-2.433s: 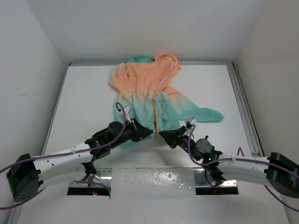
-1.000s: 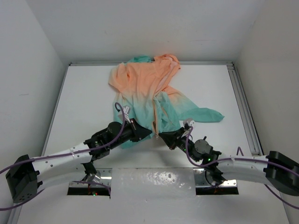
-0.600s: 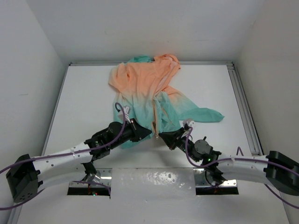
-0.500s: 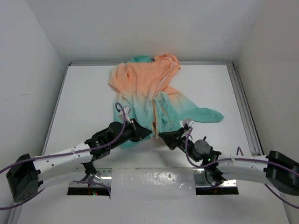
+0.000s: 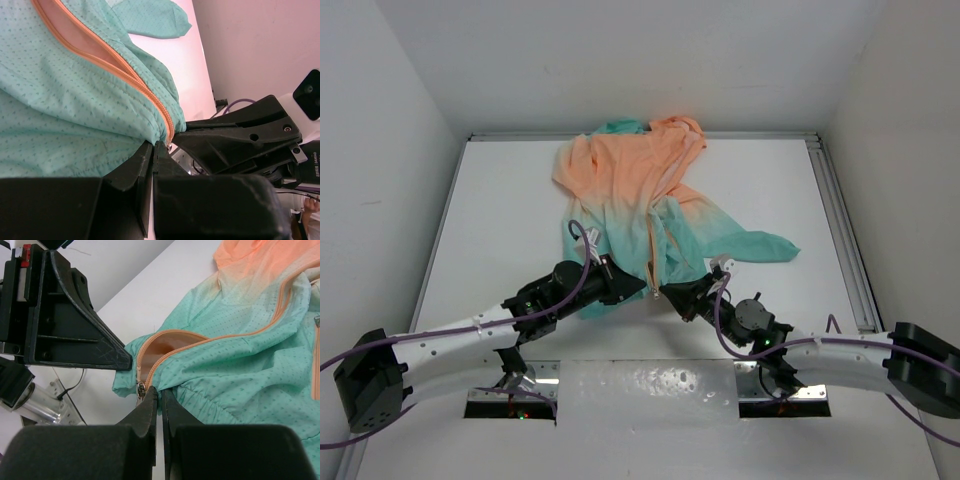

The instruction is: Zip up the jacket

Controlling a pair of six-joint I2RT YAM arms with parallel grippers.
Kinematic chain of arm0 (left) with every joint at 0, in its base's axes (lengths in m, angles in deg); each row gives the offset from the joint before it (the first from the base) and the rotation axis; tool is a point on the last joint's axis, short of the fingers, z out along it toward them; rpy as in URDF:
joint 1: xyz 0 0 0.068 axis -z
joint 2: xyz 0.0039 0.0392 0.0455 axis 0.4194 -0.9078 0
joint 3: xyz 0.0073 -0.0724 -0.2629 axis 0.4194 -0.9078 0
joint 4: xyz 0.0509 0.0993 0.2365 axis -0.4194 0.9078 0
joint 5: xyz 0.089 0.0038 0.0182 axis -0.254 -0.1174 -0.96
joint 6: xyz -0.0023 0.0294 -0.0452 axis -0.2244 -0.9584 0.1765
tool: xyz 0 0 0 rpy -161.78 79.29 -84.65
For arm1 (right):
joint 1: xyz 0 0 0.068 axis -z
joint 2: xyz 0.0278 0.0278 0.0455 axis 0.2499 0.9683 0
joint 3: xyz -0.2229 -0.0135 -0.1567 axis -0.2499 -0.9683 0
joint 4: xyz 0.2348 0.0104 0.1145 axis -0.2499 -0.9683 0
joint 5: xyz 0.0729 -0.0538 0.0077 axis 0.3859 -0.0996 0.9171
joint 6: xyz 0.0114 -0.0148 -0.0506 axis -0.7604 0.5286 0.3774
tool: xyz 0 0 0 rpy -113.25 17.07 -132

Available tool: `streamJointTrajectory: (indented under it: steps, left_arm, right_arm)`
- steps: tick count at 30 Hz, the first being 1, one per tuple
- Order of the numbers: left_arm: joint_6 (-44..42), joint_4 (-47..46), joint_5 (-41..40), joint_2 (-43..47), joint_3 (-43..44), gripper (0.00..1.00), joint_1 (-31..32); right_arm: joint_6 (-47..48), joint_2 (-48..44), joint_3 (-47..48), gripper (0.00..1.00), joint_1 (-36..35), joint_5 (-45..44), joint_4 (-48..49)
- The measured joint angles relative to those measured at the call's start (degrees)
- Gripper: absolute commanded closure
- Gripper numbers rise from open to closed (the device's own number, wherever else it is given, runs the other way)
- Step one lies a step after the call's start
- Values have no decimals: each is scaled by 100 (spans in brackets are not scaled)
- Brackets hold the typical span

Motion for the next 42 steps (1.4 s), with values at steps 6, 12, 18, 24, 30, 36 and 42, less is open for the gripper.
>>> streamJointTrajectory:
  steps: [6, 12, 18, 24, 30, 36, 42]
  left_arm:
    - [4, -39, 0, 0, -116, 100, 0]
    - [39, -39, -24, 7, -168, 100, 0]
    - [44, -50, -26, 13, -168, 100, 0]
    - [44, -85, -37, 61, -168, 100, 0]
    - [44, -92, -46, 74, -168, 100, 0]
    - [52, -133, -44, 70, -170, 100, 0]
    - [83, -170, -37, 70, -177, 100, 0]
  right_arm:
    - [20, 0, 0, 100, 0, 0, 0]
    - [20, -2, 20, 100, 0, 0, -2]
    - [20, 0, 20, 100, 0, 0, -2]
    - [17, -2, 20, 100, 0, 0, -2]
    - [17, -2, 20, 100, 0, 0, 0]
    - [17, -2, 20, 100, 0, 2, -2]
    - [17, -2, 20, 100, -9, 0, 0]
